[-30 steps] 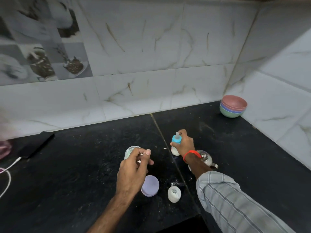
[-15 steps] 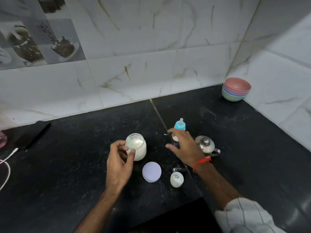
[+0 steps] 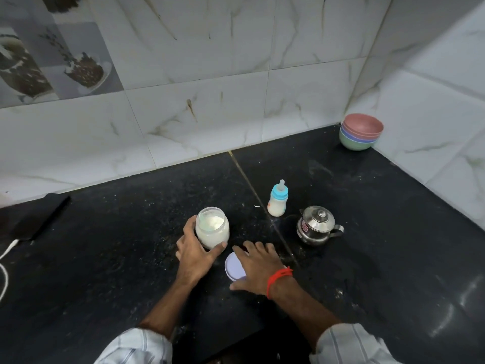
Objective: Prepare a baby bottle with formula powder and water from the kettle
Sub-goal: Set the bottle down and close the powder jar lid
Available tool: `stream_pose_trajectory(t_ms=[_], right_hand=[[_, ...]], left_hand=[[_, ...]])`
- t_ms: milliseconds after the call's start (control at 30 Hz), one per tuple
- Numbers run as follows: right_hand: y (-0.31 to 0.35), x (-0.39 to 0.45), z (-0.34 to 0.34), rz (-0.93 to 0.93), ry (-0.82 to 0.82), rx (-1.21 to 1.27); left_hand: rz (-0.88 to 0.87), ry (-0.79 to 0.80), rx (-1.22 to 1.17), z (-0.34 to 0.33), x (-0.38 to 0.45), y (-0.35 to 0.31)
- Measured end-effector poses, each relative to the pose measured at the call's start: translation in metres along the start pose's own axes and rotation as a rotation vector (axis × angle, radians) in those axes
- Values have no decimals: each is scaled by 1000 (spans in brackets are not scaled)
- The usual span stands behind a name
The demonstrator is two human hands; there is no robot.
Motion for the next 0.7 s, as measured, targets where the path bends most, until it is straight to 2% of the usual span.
stream_pose_trajectory(t_ms=[100,267,333,433,567,633,700], right_hand=[[10,7,-9,-19,42,-22],[8,9,-5,-49,-58,106],[-2,5,9,-98,-86,303],[-20,-12,43,-168,-199,775],[-35,-34,96,-186,-468,1493],[-38,-40,114,-142,-596,1623],[-38,-45,125,-71,-667,1634]], left_hand=[[-20,5,3,-2,4,-2],[-35,-36,-5,-1,12,-7],[-51,-49,-33,1,10,-10],[-122,-108,-150,9,4,-19],[-305,-123,-222,22,-5,-47],[-426,-77,-213,26,-11,-66],[-532,-5,-191,28,-19,-86]])
Point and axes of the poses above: each hand's wrist, its own x-axis towards the middle knuckle, its own z-axis out of the back of the hand, y = z × x, the point moved 3 cm from there along x, towards the middle knuckle, and after that the axes turned 7 degrees about -y, right-handed, at the moved point
